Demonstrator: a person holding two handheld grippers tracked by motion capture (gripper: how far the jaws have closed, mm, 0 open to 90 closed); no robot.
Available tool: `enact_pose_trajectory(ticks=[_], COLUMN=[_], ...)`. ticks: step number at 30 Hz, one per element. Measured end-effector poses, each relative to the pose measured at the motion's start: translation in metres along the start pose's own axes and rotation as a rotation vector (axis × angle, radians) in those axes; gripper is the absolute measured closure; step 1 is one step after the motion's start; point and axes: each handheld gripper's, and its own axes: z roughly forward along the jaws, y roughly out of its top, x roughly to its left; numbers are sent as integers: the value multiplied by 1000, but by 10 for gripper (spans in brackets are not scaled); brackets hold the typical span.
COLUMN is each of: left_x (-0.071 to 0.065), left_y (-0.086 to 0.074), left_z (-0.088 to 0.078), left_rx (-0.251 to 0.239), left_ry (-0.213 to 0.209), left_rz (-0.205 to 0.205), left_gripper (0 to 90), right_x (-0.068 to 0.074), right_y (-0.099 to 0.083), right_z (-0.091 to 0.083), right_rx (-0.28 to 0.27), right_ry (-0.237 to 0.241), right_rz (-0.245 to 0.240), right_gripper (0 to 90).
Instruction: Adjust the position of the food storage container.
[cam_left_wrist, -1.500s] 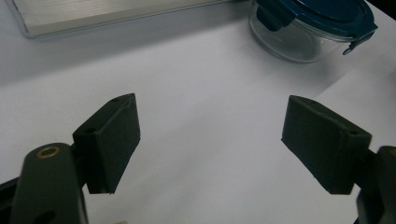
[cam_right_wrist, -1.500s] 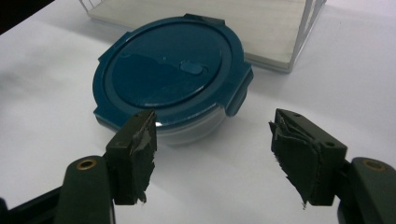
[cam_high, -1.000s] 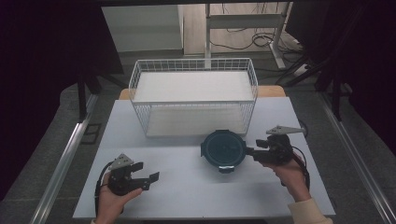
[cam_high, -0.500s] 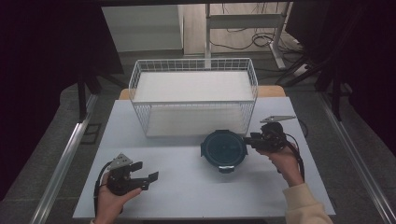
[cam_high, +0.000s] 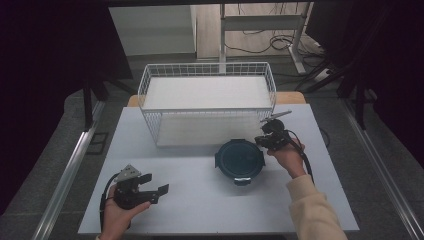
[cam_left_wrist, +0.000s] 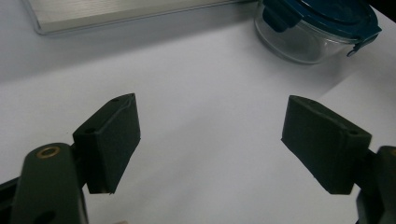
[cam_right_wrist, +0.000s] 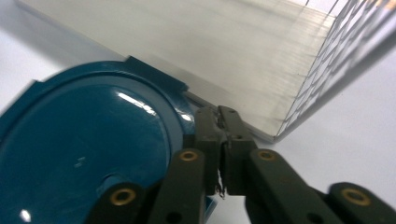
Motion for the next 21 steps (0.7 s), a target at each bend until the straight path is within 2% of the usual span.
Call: enact_pose_trajectory(ticks=[6,10,12,17,21], left_x=[1,0,1,2,3], left_y=[-1,-1,-1,-1,-1], left_z=[0,1,1,1,4], left_rx=[0,4,4,3,8], left_ry=[5,6,3,1,-7], left_rz=[-6,-4,-7,-14,-25], left_gripper=[195,196,196,197,197], right_x=[0,2,5,6,8], right_y=[0,-1,-1,-2,-2], right_z=[13,17,17,17,16], right_rx=[49,65,67,65,76], right_ry=[-38,-22,-36,-43,-45], right_rz=[-48,-84,-104,-126,-118], right_gripper=[896,897,898,900,900])
